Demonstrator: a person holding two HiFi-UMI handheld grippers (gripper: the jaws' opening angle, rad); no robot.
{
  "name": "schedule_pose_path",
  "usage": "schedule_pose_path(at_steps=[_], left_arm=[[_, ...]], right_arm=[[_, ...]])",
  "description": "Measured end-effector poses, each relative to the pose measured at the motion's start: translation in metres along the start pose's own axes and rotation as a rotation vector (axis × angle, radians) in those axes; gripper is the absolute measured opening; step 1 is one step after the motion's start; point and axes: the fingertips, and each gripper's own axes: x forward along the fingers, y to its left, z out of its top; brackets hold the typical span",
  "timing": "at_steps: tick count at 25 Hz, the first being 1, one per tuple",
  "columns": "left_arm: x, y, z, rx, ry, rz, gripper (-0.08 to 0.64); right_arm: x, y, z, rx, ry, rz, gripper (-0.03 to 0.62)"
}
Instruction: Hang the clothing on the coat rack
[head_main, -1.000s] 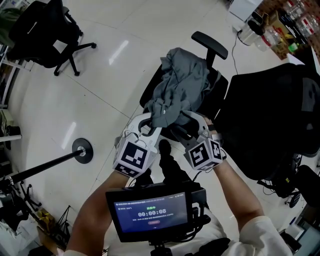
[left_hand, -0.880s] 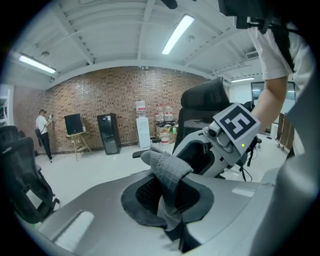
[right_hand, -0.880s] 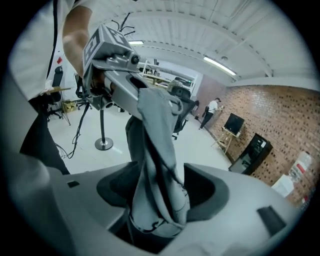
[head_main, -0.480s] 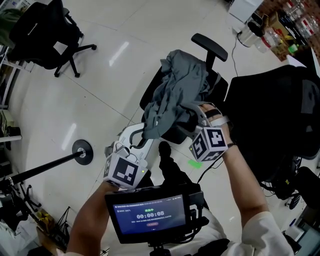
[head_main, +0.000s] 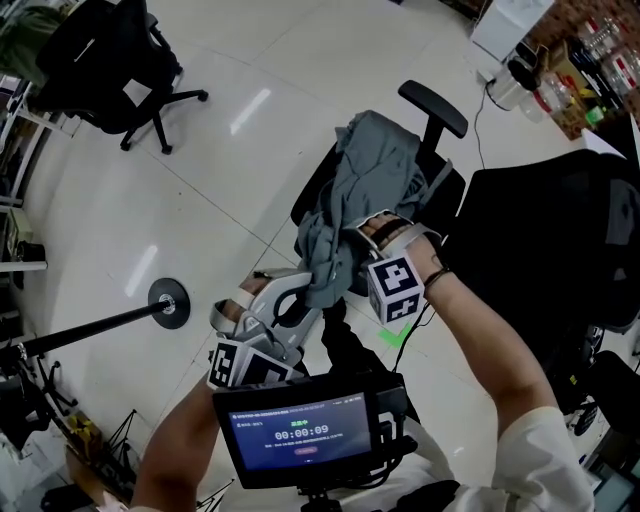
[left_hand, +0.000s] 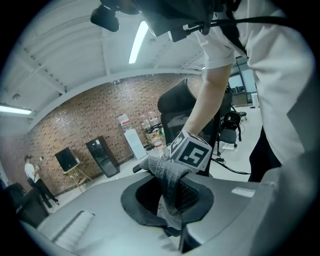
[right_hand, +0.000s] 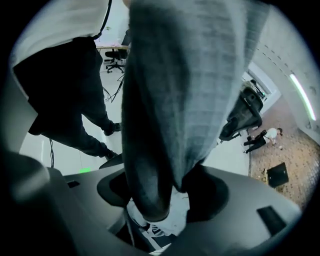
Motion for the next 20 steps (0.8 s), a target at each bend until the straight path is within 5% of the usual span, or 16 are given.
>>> schedule_pose_path(at_steps=[1, 5, 12, 16, 20], left_arm=[[-0.001, 0.002, 0.001, -0.005, -0.005, 0.005, 0.018], [-0.006, 0.013, 0.001, -0.045, -0.021, 0.037, 0.018], [-0.013, 0.045, -0.023, -0.175, -0.017, 0.141, 0.018], [-0.009, 0.056, -0.02, -0.238, -0.033, 0.162, 0.018], [-0.007, 0.064, -0.012, -0.253, -0.051, 0.169, 0.018]], right_arm=[[0.003, -0.001, 0.002, -0.007, -0.007, -0.001, 0.296], [-0.005, -0.012, -0.006, 0.113, -0.022, -0.04, 0.106], [-0.067, -0.043, -0.04, 0.572, -0.097, -0.271, 0.063], [-0.092, -0.049, -0.043, 0.711, -0.147, -0.344, 0.061], [-0.097, -0.05, -0.047, 0.733, -0.136, -0.37, 0.064]])
